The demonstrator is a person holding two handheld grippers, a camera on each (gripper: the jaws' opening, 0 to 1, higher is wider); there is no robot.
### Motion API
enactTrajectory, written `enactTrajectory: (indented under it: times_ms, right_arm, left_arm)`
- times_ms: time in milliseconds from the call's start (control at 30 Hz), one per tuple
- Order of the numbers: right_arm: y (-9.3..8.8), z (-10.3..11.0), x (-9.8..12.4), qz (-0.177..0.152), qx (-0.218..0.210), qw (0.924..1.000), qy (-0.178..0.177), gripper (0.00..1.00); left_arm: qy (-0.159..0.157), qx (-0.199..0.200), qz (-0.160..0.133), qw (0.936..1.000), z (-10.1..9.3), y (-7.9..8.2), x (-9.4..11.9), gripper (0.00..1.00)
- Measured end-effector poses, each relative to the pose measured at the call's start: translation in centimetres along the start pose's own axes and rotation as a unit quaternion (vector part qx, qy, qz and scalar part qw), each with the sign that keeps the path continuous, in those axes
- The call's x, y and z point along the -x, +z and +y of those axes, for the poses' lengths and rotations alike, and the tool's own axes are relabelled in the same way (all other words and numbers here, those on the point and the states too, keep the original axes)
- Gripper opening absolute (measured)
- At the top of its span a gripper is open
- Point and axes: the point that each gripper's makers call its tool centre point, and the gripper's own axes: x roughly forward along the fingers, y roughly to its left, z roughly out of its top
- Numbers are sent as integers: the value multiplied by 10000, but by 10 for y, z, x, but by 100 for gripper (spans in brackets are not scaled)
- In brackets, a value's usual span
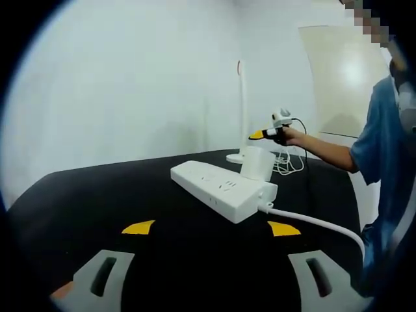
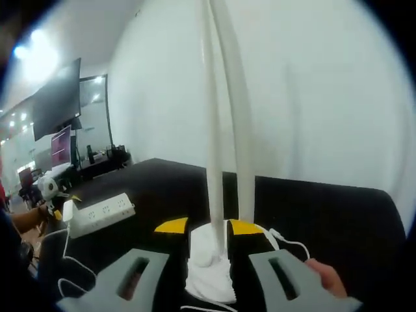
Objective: Insert the desk lamp plug into the socket, turn on the power strip switch, turn on the lamp switch, then turn off the lamp switch, turn off the power strip switch, and remove the plug from the socket.
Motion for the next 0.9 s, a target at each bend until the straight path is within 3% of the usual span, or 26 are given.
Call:
enactTrajectory:
  times_ms: [300, 400, 533, 600, 667, 733, 800, 900]
  right_arm:
    - [-7, -3, -10, -13, -38, 9999, 118, 24]
    - [-5, -3, -12, -68, -74, 9998, 166, 24]
    - [-1, 0, -12, -107, -62, 9997, 224, 24]
    - [1, 0, -12, -144, -54, 9995, 259, 24]
    - [1, 2, -11, -163, -44, 9995, 272, 24]
    - [3, 3, -11, -194, -57, 9994, 294, 24]
    - [5, 4, -11, -243, -93, 9991, 341, 24]
    - [7, -1, -11, -270, -124, 9988, 381, 24]
  left_arm:
    - [-15, 32, -55, 10000, -4, 3, -2, 64]
    - [-63, -205, -66, 9997, -8, 2, -6, 65]
    - [-80, -322, -22, 9994, -10, 1, -11, 77]
    - [-221, -203, -641, 9975, -18, 23, -11, 83]
    - [-32, -256, -1213, 9923, -9, 41, -3, 89]
    - [86, -136, -1796, 9836, -2, 61, 0, 89]
    - [89, -93, -2029, 9791, 2, 68, 4, 89]
    - [174, -360, -1837, 9822, 4, 68, 2, 89]
